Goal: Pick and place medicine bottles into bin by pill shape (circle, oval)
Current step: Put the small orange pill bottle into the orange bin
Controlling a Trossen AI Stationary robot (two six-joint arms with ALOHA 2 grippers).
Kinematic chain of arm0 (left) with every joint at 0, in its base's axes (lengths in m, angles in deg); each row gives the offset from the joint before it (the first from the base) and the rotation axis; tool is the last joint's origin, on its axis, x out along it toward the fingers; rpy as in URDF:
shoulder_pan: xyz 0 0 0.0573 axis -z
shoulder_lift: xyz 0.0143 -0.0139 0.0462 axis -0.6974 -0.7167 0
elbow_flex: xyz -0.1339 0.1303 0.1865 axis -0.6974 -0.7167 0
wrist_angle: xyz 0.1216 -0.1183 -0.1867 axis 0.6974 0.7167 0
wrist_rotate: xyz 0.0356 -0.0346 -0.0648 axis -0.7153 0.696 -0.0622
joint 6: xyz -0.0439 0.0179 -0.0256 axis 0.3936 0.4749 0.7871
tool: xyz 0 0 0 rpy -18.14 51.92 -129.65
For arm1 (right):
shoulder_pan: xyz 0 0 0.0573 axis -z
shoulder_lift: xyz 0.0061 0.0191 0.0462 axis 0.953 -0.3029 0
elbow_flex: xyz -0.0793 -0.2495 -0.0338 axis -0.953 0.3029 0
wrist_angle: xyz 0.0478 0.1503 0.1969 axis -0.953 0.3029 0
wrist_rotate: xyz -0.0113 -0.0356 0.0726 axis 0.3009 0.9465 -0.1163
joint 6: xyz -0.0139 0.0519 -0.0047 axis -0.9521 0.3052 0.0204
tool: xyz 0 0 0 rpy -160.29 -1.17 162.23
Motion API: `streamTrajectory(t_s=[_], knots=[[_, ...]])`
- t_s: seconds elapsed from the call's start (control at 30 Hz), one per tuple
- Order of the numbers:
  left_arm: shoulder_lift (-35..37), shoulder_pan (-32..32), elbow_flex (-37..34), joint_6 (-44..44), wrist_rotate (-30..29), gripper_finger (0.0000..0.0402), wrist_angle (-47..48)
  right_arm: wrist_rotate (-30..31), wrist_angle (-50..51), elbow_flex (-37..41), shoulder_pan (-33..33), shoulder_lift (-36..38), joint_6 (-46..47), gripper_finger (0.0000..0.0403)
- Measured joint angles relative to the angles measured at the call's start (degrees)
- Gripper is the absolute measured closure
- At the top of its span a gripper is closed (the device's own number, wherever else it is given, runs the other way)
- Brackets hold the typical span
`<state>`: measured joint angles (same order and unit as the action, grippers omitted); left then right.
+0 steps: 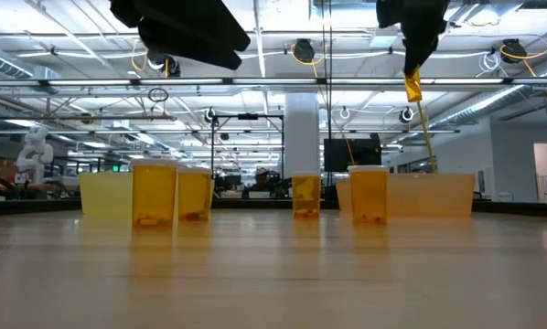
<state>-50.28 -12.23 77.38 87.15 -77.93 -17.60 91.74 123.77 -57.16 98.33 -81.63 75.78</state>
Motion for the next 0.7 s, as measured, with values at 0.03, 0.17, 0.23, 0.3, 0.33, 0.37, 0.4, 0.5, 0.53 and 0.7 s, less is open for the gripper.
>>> streamTrajectory(t_s=[0.03,0.17,0.23,0.3,0.33,0.37,0.4,0.5,0.53,0.7], knots=[[0.0,0.0,0.0,0.0,0.2,0.0147,0.0,0.0,-0.7,0.5,0.4,0.0,-0.2,0.0287],[0.0,0.5,0.0,0.3,0.5,0.0147,-0.2,0.0,-2.7,3.9,2.1,0.0,-1.1,0.0287],[0.0,0.6,0.0,0.2,0.5,0.0147,-0.2,0.0,-5.1,6.5,2.9,0.0,-1.4,0.0287],[0.0,0.5,0.0,0.2,0.5,0.0147,-0.3,0.0,-7.5,9.0,4.0,-0.1,-1.5,0.0287],[0.0,0.4,0.0,0.1,0.5,0.0147,-0.3,0.0,-9.0,10.2,4.6,-0.1,-1.5,0.0287],[0.0,0.3,0.0,0.0,0.5,0.0147,-0.4,0.0,-10.6,11.5,5.2,0.0,-1.5,0.0287],[0.0,0.1,0.0,0.0,0.5,0.0147,-0.3,0.0,-12.1,12.7,5.8,0.0,-1.6,0.0287],[0.0,-0.2,0.0,-0.1,0.5,0.0147,-0.3,0.0,-15.8,16.2,7.4,0.0,-1.7,0.0287],[0.0,-0.3,0.0,-0.2,0.5,0.0147,-0.3,0.0,-17.0,17.3,7.8,0.0,-1.7,0.0287],[0.0,-0.5,0.0,-0.5,0.5,0.0147,-0.3,0.0,-22.5,23.0,10.2,0.0,-1.9,0.0287]])
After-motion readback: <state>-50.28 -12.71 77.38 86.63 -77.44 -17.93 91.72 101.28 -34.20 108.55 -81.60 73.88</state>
